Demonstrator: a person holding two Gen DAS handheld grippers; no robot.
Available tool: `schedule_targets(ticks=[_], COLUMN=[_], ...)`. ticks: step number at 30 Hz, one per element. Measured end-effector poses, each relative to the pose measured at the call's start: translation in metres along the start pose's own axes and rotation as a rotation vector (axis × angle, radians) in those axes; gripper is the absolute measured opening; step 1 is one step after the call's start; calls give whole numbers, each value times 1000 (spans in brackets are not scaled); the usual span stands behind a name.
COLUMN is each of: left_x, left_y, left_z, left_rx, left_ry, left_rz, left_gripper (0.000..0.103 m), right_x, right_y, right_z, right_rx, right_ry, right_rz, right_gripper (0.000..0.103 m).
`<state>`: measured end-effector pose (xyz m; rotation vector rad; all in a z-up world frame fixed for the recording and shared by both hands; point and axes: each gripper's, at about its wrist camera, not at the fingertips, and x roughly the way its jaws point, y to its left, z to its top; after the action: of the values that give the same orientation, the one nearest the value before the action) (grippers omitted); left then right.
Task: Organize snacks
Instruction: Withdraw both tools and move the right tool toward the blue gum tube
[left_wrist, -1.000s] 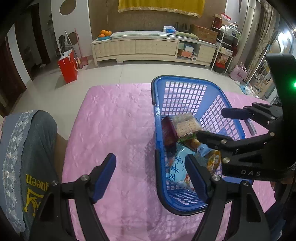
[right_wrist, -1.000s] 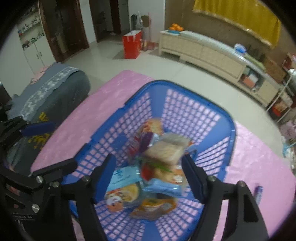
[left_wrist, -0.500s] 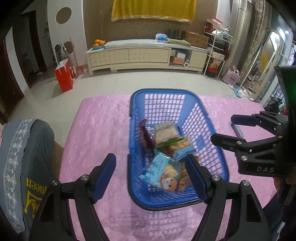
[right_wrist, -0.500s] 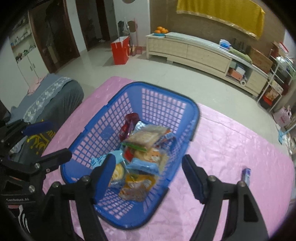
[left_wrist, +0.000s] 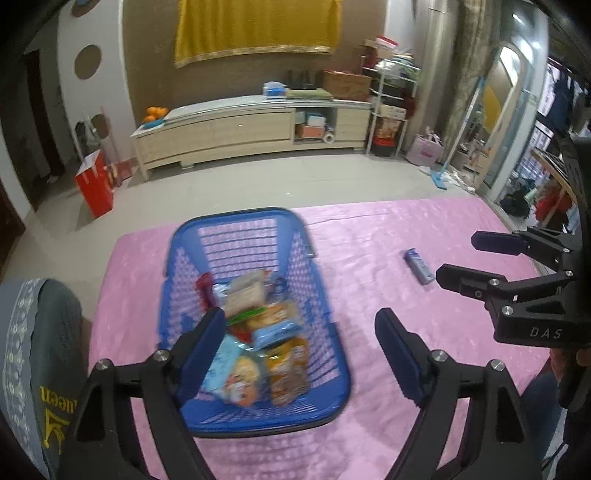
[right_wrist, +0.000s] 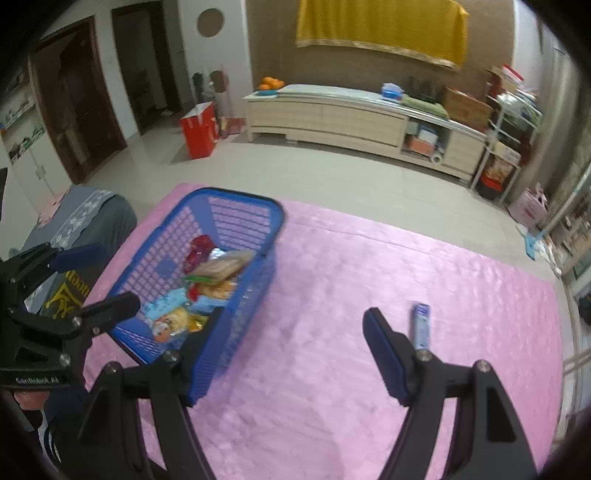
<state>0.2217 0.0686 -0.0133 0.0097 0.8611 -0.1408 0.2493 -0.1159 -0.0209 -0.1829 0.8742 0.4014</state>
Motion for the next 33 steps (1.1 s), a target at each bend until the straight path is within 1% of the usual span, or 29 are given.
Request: schedule_targets(ticks=[6,14,20,23,24,26,28,31,33], left_x=[19,55,91,109,117,128,137,156,169], left_y=[-40,-85,-103,-111,-113,-117,-118,-121,-121], left_z=[12,21,22,23,23,24,24,23,23], left_rx=[41,108,85,81,82,76,67,52,37], left_ry=[17,69,115,139,148,134,117,109,114], left_rz=[-37,-56,-66,-55,-38,-1,12,19,21], left_gripper=[81,81,81,81,81,81,81,81,81], right_x=[-6,3,18,30,34,43,52,73,83], right_y=[-42,-94,-124,-135,-138,-146,-154,-168,-174], right_z=[-11,-25,-39,-45,-47,-50,-52,-56,-57], right_rx=[47,128,154,142,136,112,97,125,136], right_ry=[15,44,60,67,73,58,56,79,86], right_rz=[-30,-52,-52,-73,-76,-140,-182,-129,-116], right_gripper=[78,78,78,78,78,78,78,78,78])
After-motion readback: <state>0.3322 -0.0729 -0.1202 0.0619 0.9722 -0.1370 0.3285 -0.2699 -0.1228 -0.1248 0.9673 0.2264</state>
